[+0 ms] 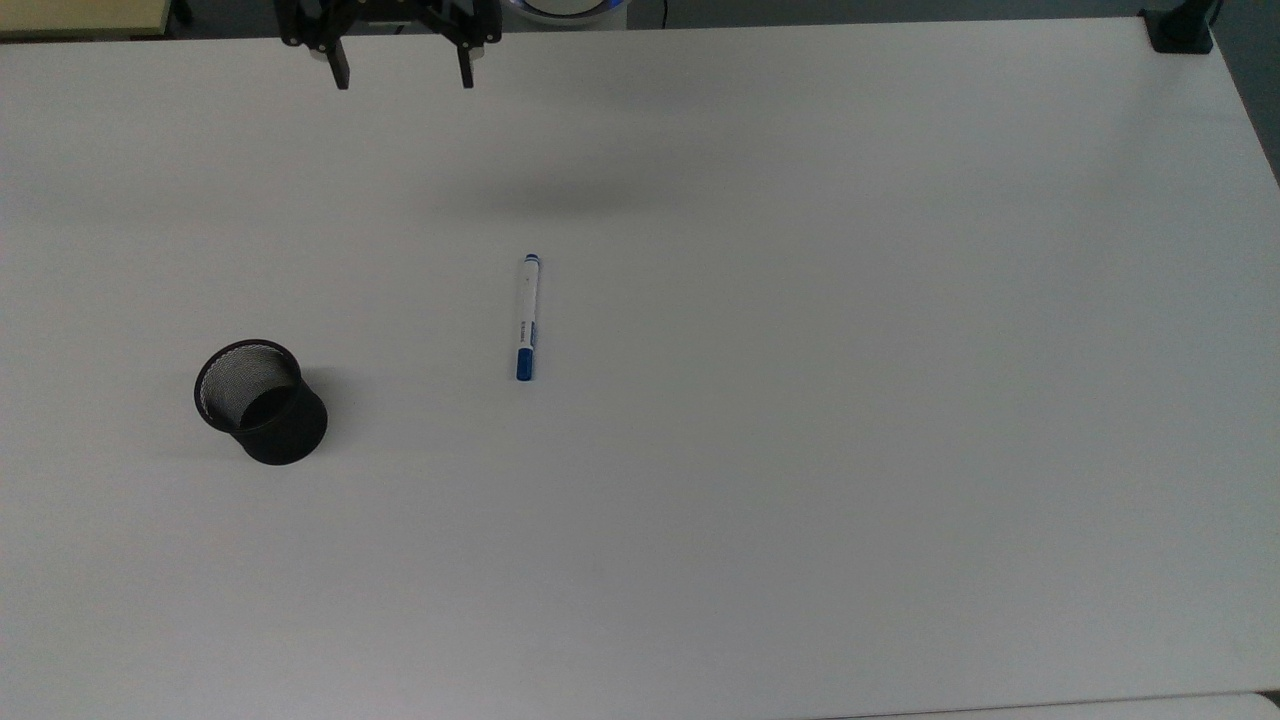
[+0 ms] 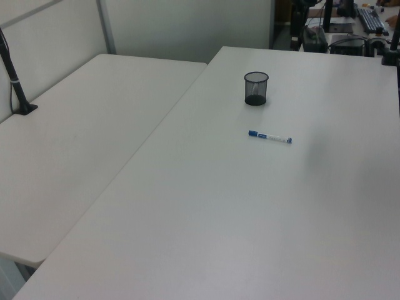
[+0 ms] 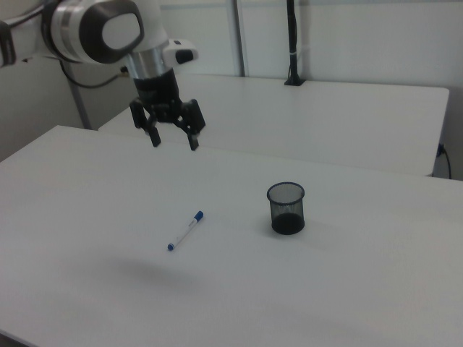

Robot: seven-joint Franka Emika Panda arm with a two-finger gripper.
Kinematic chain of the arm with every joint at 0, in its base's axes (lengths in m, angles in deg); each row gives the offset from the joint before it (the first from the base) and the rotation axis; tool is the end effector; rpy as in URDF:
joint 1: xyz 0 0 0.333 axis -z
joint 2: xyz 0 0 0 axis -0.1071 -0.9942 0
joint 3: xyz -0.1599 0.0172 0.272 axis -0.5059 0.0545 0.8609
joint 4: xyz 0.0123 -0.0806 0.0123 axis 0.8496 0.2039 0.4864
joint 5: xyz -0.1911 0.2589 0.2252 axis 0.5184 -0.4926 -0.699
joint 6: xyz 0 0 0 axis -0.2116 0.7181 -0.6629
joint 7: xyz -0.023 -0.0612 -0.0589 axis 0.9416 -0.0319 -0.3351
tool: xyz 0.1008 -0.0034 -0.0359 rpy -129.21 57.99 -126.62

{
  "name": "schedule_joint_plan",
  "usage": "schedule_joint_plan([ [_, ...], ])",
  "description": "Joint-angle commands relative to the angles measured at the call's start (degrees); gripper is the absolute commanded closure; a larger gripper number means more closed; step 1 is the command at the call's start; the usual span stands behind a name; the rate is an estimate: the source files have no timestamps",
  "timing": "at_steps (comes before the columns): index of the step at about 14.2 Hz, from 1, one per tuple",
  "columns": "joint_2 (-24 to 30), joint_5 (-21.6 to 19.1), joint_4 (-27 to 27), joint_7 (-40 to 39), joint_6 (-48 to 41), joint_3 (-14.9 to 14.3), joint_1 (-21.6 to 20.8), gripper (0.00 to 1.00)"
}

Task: Insert the marker

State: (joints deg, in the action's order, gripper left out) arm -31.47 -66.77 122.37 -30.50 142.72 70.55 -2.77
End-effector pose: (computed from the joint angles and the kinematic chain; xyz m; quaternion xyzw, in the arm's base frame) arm 0.5701 -0.0610 0.5874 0.9977 0.0542 0.0318 0.0260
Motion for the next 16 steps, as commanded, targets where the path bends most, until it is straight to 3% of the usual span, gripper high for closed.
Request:
schedule_joint_plan([
  [1,-5.4,5.6,1.2,-3.2,2.6,0.1,-0.8,0.0],
  [6,-8.2,4.9,7.2,4.2,14.3,0.3,-1.5,0.0],
  [12,-17.5,4.8,8.0,14.8,26.8,0.3,-5.5,0.0],
  [16,-21.4,4.8,8.1,19.1,31.7,0.3,-6.4,0.12],
])
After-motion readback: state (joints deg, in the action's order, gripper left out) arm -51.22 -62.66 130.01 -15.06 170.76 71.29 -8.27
